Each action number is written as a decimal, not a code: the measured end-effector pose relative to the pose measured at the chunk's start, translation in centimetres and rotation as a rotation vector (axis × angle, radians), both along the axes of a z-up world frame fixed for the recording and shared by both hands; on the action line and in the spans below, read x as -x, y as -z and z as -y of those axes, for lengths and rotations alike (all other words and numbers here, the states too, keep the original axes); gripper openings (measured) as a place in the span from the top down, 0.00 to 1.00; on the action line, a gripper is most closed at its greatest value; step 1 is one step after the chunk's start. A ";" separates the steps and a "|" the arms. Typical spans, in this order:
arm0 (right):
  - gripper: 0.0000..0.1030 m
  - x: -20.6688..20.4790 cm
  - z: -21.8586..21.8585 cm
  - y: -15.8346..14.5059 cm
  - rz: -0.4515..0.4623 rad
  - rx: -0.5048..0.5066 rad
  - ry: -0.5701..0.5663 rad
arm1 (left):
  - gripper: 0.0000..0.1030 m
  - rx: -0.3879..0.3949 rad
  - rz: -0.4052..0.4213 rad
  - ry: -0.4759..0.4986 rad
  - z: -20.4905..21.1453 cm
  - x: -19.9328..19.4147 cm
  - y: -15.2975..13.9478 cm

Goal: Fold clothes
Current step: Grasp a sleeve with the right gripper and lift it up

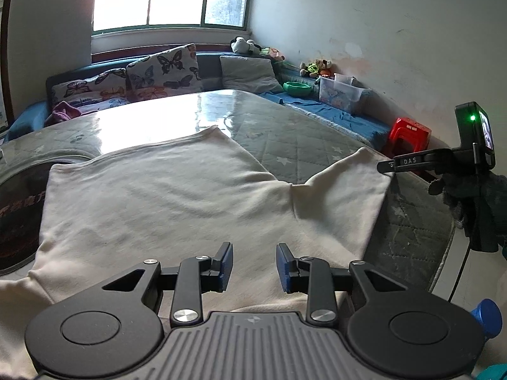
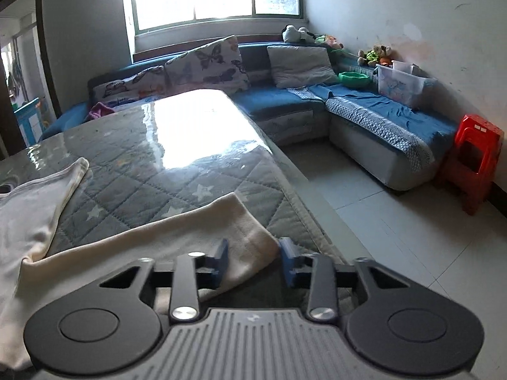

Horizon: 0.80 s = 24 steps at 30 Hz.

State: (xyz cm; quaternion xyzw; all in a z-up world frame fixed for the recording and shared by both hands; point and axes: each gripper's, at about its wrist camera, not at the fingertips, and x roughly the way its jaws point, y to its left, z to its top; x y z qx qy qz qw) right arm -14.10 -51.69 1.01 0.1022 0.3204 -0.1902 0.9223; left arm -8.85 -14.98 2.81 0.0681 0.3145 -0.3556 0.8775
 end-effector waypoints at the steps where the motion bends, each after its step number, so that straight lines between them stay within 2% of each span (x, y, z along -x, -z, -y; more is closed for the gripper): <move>1: 0.89 0.1 0.0 0.0 0.004 -0.001 -0.004 | 0.69 -0.001 -0.004 0.000 0.2 -0.1 0.1; 5: 0.92 0.7 0.0 -0.4 0.024 0.015 -0.015 | 0.69 -0.010 -0.016 0.015 1.0 0.0 0.5; 11: 0.93 1.8 0.0 -2.6 0.097 0.026 -0.021 | 0.68 -0.002 -0.017 0.051 2.1 0.1 0.7; 17: 0.93 1.6 0.3 -2.5 0.076 0.017 -0.032 | 0.68 -0.012 -0.004 0.081 3.0 0.7 1.1; 24: 0.93 1.9 -1.7 -7.6 0.177 0.018 -0.123 | 0.67 -0.003 0.004 0.079 3.0 0.6 1.0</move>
